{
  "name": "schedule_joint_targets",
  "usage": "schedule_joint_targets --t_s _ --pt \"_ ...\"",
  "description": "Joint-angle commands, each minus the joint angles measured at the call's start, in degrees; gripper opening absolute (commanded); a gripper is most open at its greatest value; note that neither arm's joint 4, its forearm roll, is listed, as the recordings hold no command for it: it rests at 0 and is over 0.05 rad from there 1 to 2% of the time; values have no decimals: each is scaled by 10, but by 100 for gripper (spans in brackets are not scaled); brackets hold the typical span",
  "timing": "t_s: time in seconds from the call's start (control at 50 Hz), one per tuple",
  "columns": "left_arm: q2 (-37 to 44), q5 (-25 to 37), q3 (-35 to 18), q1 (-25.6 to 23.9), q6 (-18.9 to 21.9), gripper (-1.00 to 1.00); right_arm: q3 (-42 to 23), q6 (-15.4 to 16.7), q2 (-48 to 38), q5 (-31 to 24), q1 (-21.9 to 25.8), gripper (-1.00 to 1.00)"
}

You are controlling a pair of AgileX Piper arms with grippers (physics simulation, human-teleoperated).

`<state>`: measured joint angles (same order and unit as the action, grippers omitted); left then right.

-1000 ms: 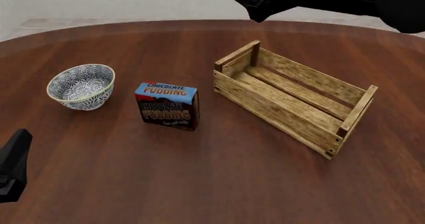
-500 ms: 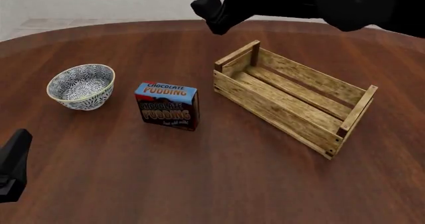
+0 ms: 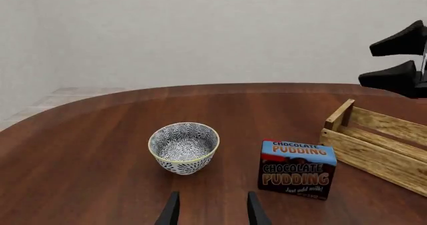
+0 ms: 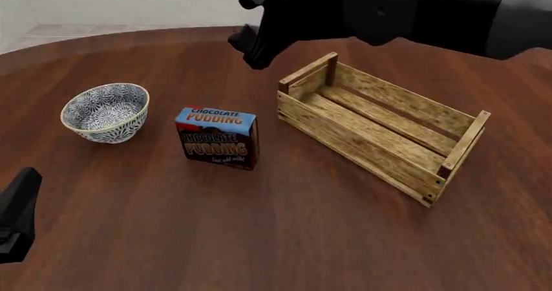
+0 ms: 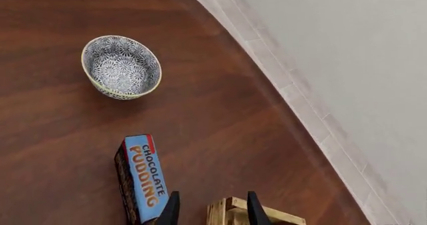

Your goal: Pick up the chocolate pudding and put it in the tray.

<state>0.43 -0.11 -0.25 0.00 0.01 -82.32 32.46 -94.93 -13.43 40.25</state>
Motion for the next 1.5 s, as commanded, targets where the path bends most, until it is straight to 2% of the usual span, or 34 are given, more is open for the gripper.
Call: schedule_joint_targets --t_s 0.02,0.34,0.6,1.5 --pt "0 0 0 0 0 100 -26 21 -40 -16 -1 100" --pt "0 0 0 0 0 100 -33 36 -70 -33 26 100" --pt "0 0 0 0 0 100 -56 22 -95 -65 21 100" --pt "0 0 0 0 0 100 -19 54 -93 -85 55 100"
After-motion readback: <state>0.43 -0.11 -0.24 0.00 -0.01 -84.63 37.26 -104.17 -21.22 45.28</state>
